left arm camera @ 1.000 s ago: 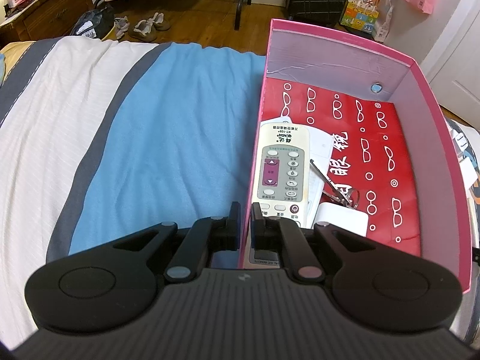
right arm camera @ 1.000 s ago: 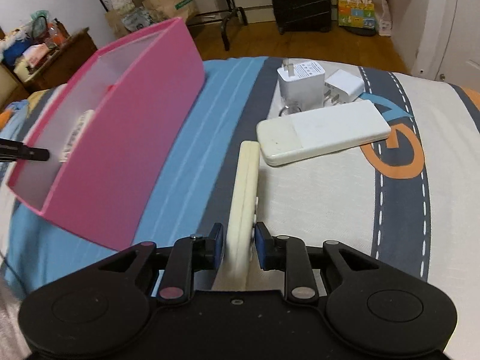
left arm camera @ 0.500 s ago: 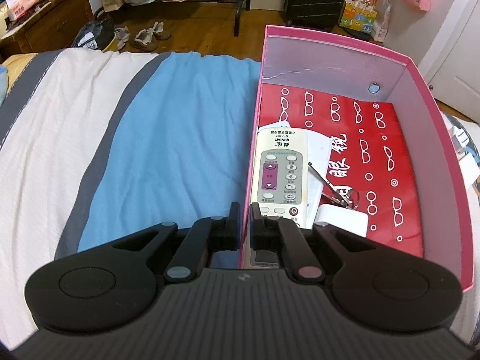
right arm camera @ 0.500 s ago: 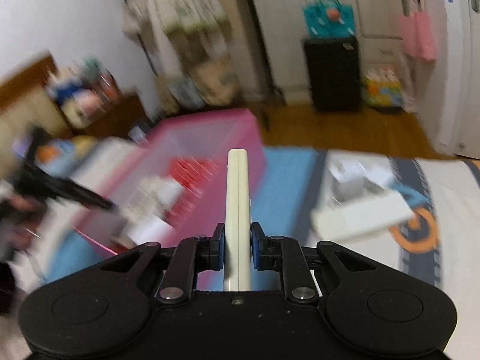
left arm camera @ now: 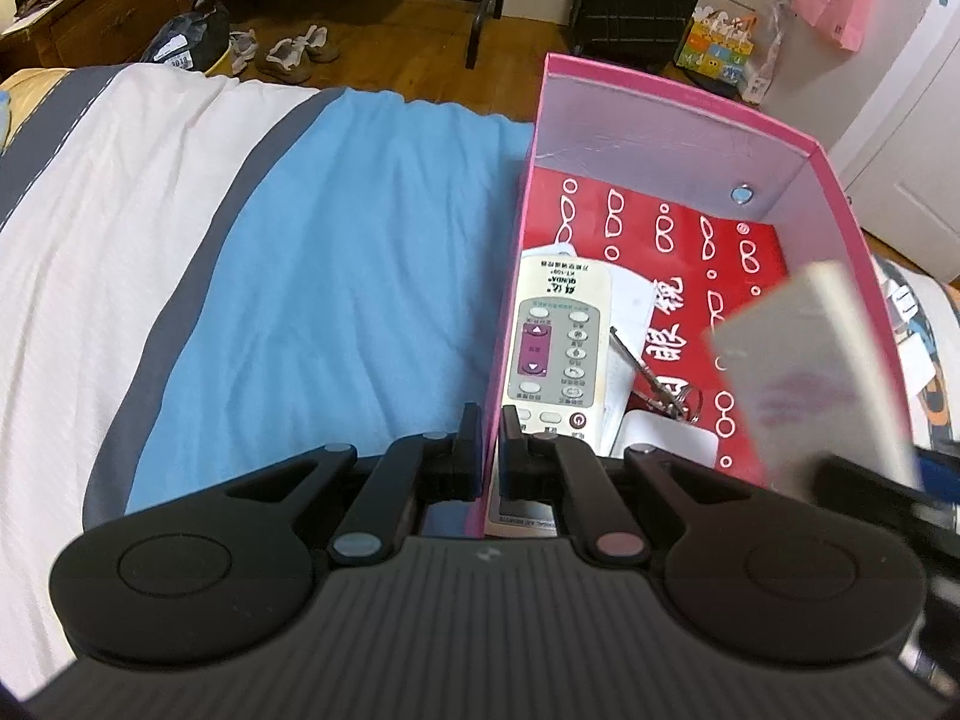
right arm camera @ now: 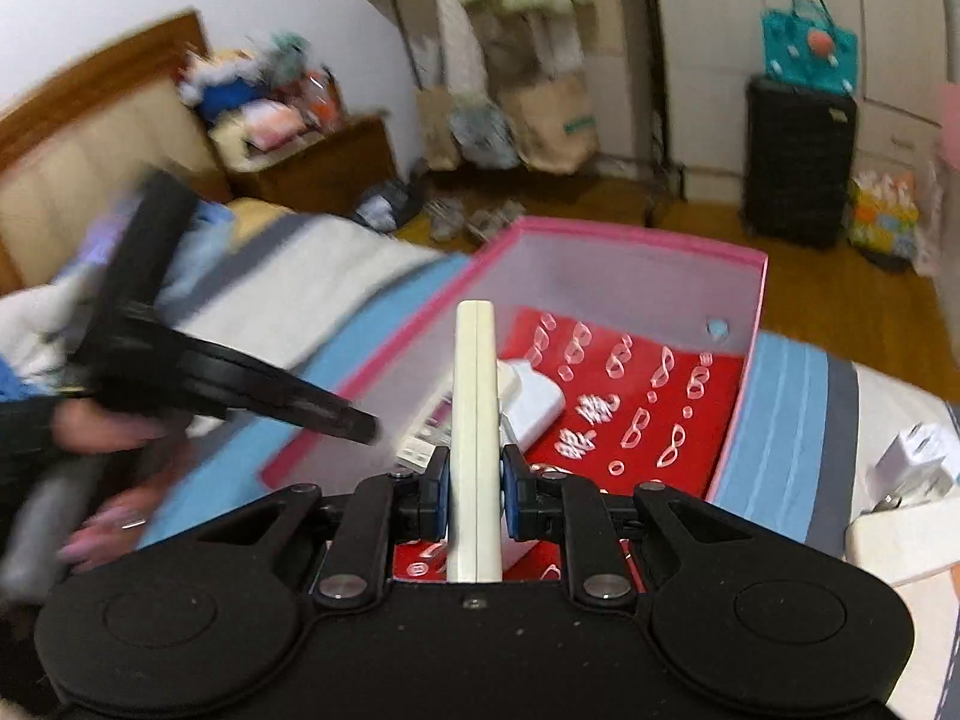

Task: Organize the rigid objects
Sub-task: 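Carry the cream remote with the right gripper into the pink box, then lower the cream remote beside the other remote and open the right gripper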

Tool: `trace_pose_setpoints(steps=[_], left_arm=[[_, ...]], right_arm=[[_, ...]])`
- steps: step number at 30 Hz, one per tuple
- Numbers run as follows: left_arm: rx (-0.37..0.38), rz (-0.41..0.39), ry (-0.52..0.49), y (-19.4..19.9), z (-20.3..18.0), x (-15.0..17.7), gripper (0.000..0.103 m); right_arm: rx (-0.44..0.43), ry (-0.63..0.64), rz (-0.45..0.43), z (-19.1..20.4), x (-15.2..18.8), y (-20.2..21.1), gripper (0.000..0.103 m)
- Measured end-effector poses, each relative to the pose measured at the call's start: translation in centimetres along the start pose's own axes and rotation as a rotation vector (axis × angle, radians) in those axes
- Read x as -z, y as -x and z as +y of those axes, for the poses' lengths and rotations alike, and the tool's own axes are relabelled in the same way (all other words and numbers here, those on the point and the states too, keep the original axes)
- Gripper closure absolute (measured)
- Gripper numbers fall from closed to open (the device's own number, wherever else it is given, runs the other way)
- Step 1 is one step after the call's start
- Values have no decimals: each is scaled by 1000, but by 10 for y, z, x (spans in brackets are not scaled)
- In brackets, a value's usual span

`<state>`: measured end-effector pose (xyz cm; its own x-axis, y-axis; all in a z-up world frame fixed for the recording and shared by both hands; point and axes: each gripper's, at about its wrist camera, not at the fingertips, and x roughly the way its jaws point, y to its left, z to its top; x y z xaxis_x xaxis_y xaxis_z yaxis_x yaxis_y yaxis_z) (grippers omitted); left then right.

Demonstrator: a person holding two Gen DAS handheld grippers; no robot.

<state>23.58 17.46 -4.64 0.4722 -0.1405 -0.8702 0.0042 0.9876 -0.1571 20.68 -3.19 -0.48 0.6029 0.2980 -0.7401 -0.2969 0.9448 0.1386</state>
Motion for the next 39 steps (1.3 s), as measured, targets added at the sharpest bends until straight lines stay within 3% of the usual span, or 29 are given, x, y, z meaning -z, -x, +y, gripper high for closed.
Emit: trace_pose_setpoints(steps=[3, 8, 14, 19, 20, 26, 29, 32, 37, 39], left_arm=[[24, -4, 15, 0, 4, -1, 99], [43, -5, 23, -1, 8, -1, 99], [34, -13, 11, -1, 6, 1, 99], [43, -9, 20, 0, 6, 1, 99], [43, -9, 21, 0, 6, 1, 99], [42, -8, 22, 0, 6, 1, 99], [43, -6, 25, 0, 7, 1, 99], [42, -6, 24, 1, 8, 0, 99], [37, -6, 19, 1, 7, 0, 99], [40, -5, 21, 0, 7, -1, 99]], right_arm=[[96, 10, 35, 14, -5, -28, 83], [336, 182, 72, 46, -6, -58, 83], [388, 185, 144, 51, -10, -72, 83], [339, 154, 161, 50, -15, -73, 79], [316, 138, 169, 48, -16, -75, 75], [177, -16, 172, 26, -11, -68, 69], [62, -135, 191, 10, -9, -66, 50], [-17, -244, 196, -3, -3, -66, 43], [-10, -203, 220, -1, 2, -70, 45], [-2, -175, 220, 1, 3, -72, 57]])
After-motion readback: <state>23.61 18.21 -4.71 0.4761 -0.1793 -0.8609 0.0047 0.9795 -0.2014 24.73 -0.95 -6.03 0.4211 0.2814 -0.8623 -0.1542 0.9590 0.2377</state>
